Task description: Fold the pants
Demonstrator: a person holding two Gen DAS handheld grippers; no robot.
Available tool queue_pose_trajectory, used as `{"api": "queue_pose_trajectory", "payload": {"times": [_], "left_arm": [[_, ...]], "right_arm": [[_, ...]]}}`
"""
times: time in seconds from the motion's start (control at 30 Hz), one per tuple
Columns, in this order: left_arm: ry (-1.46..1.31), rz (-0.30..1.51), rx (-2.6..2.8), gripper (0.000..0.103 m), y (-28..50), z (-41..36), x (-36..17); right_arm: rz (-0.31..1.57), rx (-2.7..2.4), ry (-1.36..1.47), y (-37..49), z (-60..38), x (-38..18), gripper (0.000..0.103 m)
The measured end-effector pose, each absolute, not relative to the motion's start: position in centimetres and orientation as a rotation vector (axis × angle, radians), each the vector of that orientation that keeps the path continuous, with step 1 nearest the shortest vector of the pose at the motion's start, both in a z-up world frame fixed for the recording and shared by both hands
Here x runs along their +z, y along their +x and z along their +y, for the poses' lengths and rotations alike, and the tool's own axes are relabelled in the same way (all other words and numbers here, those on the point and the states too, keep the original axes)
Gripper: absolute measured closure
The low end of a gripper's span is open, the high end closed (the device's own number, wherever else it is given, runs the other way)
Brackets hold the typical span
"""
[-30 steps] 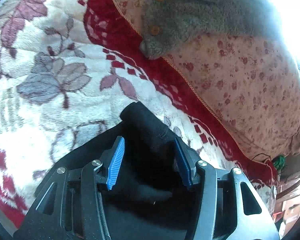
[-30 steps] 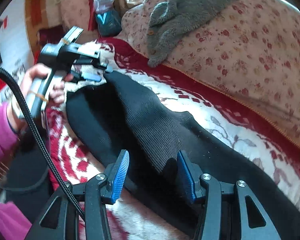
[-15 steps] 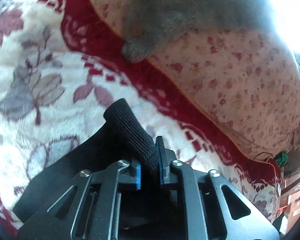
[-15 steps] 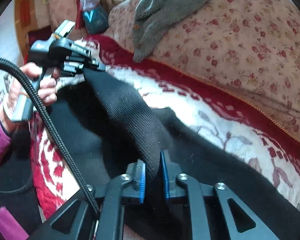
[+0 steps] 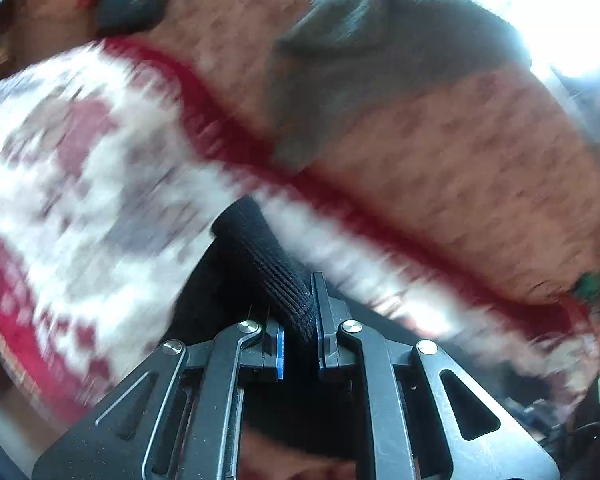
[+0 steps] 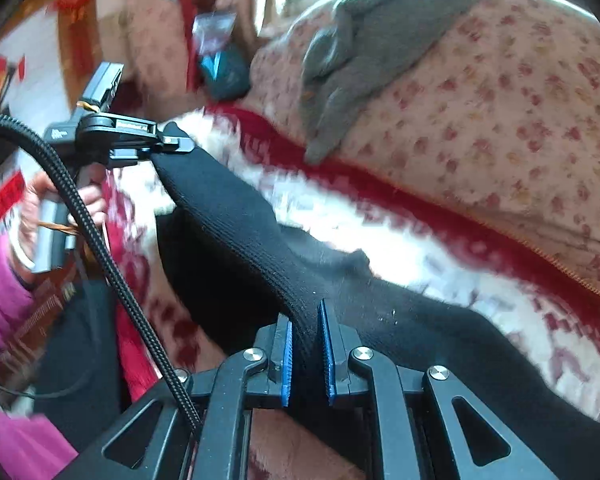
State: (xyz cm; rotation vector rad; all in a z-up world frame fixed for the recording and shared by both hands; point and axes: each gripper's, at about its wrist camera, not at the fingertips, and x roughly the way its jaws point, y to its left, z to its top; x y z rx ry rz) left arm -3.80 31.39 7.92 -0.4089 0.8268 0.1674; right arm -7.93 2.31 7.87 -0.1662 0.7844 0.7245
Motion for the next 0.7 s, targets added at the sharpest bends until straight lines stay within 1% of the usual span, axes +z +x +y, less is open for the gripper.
{"api": "queue_pose_trajectory", "payload": {"times": [0.07, 0.13, 0.17, 0.23, 0.3, 0.33, 0.4, 0.47, 0.5, 0.57, 0.63, 0.7], "left_arm": [[-0.417, 0.919, 0.222, 0.093, -4.5, 31.9, 4.4], [-0.456, 0.942, 0.223, 0.093, -5.2, 32.6, 2.8], [-0.463, 0.933, 0.212, 0.093, -5.3, 32.8, 2.5], [-0.457, 0.935, 0.203, 0.093, -4.8, 33.1, 2.4], [-0.458, 0.946, 0.208, 0.090, -4.5, 33.3, 2.3], [-0.463, 0.946, 0.206, 0.089, -4.6, 33.4, 2.5], [-0.501, 0.928, 0.210, 0.085, -5.6, 33.8, 2.9], [-0.548, 0.892, 0.247, 0.072, -7.1, 34.7, 3.7], [-0.568, 0.880, 0.258, 0.069, -7.7, 35.1, 4.0], [-0.599, 0.867, 0.281, 0.055, -9.0, 35.7, 4.4], [-0.623, 0.857, 0.283, 0.049, -9.9, 36.0, 4.7], [-0.658, 0.851, 0.288, 0.047, -10.8, 35.9, 4.7]], "right_arm": [[0.857, 0.721, -0.191, -7.9, 3.4, 5.5, 0.090], [0.890, 0.709, -0.205, -8.1, 4.0, 4.6, 0.088], [0.889, 0.708, -0.200, -8.4, 4.0, 4.7, 0.086], [0.895, 0.725, -0.158, -8.6, 3.6, 5.1, 0.077], [0.930, 0.747, -0.093, -8.6, 2.7, 5.3, 0.071], [0.949, 0.751, -0.059, -8.6, 2.1, 5.4, 0.070], [0.944, 0.756, 0.021, -9.1, 0.2, 6.0, 0.070], [0.928, 0.743, 0.093, -9.8, -1.8, 6.5, 0.069], [0.930, 0.742, 0.139, -10.0, -2.9, 6.6, 0.069], [0.923, 0.744, 0.221, -10.4, -4.9, 7.0, 0.069], [0.904, 0.713, 0.288, -10.9, -7.3, 7.4, 0.068], [0.897, 0.671, 0.340, -11.2, -9.3, 7.4, 0.067]]}}
